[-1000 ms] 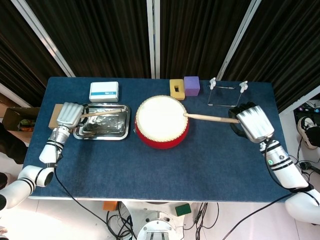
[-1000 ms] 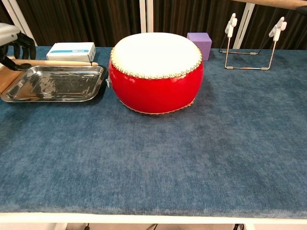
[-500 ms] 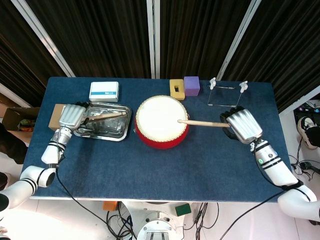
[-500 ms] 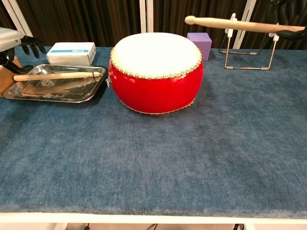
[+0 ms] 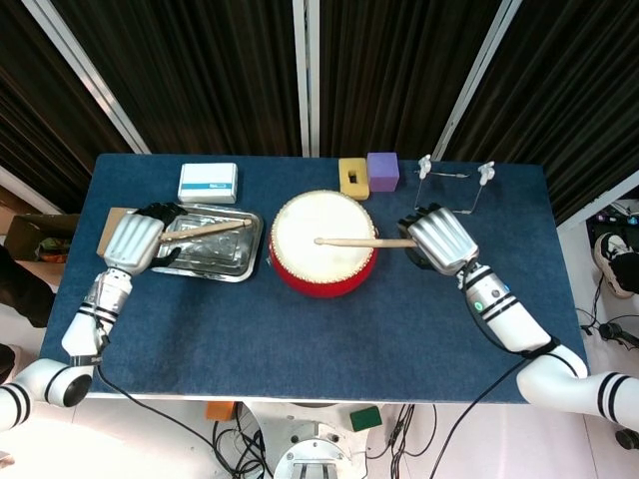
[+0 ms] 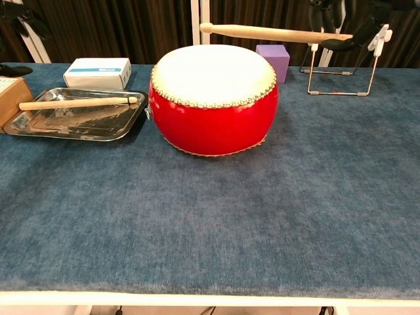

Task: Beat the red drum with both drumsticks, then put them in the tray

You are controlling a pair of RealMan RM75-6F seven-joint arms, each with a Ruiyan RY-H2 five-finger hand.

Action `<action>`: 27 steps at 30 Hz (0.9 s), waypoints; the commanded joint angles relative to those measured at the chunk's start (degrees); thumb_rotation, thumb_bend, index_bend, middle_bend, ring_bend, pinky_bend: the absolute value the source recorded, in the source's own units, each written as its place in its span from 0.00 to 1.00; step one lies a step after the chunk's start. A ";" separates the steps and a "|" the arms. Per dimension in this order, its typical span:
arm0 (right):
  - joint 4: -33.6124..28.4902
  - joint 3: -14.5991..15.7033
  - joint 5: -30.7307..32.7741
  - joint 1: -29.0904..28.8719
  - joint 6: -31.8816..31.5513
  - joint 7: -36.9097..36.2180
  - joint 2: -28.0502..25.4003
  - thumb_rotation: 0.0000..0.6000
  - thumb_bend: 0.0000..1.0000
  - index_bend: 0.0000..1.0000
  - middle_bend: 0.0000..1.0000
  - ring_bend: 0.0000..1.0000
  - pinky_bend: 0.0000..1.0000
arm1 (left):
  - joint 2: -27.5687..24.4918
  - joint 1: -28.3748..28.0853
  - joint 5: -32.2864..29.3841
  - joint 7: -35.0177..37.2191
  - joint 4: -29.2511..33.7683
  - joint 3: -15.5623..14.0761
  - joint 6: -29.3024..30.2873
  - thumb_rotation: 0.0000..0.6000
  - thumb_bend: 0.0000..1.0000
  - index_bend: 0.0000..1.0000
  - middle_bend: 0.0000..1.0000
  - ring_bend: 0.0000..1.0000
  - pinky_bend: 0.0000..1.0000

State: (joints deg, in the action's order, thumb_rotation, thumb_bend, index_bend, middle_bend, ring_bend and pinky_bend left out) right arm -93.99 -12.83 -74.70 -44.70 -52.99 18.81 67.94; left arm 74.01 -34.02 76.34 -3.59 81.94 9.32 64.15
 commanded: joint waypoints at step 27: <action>-4.65 -2.69 22.72 -13.57 -2.77 25.63 9.16 1.00 0.78 0.80 0.69 0.45 0.45 | 2.61 -12.36 -12.11 -9.94 16.81 8.18 -8.63 1.00 0.27 0.42 0.41 0.34 0.49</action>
State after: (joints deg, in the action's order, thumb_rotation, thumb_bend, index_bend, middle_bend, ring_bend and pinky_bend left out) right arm -98.98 -15.49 -52.32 -57.95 -55.48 44.40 76.66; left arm 76.25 -45.89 64.82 -13.51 98.98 17.17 55.97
